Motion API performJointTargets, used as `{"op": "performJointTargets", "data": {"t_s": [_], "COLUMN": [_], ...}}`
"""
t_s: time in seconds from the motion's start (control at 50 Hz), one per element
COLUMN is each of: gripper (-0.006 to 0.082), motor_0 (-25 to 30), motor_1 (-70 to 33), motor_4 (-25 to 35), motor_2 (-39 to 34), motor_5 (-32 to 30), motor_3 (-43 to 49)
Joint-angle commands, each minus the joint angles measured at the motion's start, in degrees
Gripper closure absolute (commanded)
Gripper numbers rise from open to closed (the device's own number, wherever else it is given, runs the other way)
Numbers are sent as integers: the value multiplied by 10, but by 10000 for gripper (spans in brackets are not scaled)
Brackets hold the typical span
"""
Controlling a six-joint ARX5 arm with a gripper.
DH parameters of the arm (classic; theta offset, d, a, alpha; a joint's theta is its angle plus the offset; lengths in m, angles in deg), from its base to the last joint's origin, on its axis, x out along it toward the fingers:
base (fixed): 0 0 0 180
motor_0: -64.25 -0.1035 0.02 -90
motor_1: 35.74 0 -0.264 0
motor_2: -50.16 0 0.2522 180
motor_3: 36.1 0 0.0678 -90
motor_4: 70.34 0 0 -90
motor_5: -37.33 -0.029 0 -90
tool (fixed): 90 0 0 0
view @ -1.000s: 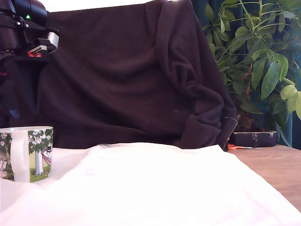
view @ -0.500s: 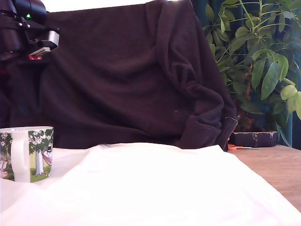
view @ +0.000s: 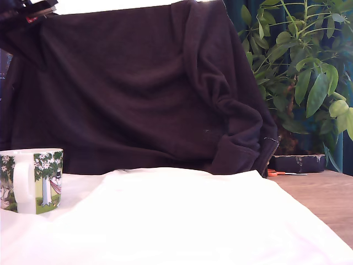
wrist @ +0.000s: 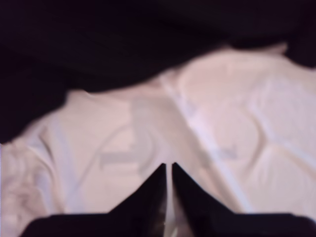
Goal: Pick the grey coffee capsule and place it inside the green coffee cup
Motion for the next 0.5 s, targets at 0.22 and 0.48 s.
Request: {"op": "performJointTargets", "data": {"t_s": [0.22, 0.48], "gripper": [783, 783], "motor_0": [-15, -16], "motor_1": [71, 149], "motor_4": [0, -29], "motor_2": [-131, -271], "motor_5": [29, 39], "motor_3": [-127, -275]}}
